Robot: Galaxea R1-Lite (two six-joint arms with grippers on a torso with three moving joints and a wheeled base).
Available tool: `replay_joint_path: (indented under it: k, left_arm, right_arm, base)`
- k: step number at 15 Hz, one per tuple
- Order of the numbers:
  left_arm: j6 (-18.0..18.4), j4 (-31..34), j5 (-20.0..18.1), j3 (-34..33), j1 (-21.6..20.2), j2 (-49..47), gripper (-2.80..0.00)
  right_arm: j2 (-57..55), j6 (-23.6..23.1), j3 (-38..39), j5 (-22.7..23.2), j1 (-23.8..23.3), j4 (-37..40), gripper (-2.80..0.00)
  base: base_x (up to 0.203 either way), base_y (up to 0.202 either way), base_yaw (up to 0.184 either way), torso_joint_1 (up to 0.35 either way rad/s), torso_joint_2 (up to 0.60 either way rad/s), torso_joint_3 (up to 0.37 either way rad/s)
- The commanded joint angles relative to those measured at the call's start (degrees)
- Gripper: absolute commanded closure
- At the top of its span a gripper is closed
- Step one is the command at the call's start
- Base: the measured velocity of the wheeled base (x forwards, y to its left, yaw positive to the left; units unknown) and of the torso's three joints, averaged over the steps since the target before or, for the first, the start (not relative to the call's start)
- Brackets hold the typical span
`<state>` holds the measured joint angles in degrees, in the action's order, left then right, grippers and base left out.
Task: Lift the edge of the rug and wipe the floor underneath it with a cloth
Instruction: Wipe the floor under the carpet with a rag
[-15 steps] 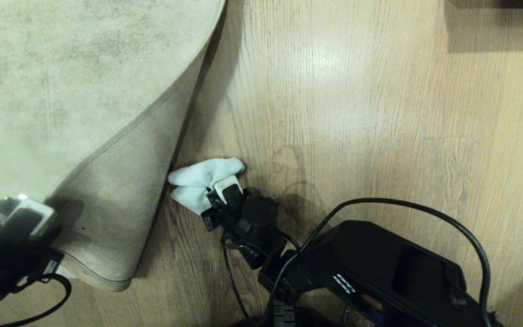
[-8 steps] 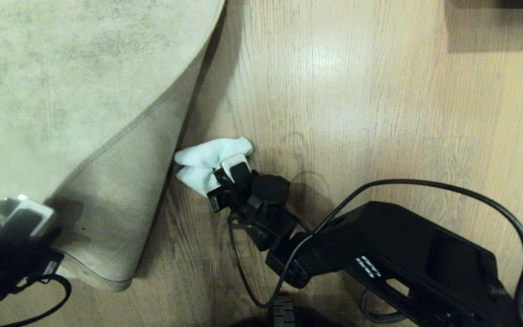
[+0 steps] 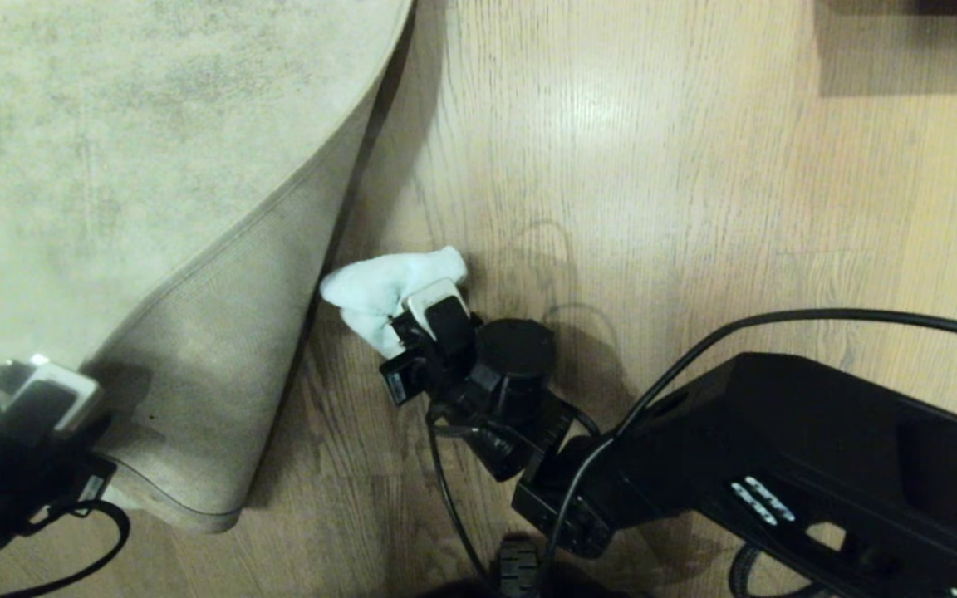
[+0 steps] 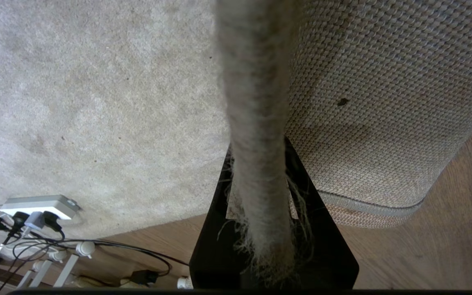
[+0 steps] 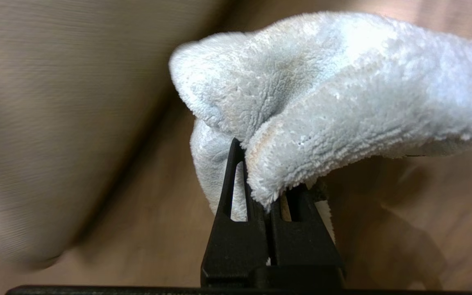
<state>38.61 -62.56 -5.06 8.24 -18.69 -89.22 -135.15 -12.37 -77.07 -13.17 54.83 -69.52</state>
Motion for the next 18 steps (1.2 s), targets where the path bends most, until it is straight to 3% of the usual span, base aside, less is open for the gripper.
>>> replay_joint_path:
  k: [1,9,18]
  left_arm:
    - [0.2,-0.4,0.0,0.0,0.0,0.0,0.00]
    - [0.2,-0.9,0.0,0.1,0.0,0.0,0.00]
    - [0.2,-0.9,0.0,-0.1,0.0,0.0,0.00]
  right_arm:
    - [2.4,0.0,4.6,0.0,4.0,-2.6,0.00]
    - [-2.7,1.3,15.6,0.0,14.2,-9.6,0.00]
    - [-14.7,1.6,6.9,0.0,11.8,-13.6,0.00]
  base:
    - [0.000,0.000,0.000,0.000,0.00,0.000]
    - [0.000,0.000,0.000,0.000,0.00,0.000]
    - [0.000,0.000,0.000,0.000,0.00,0.000]
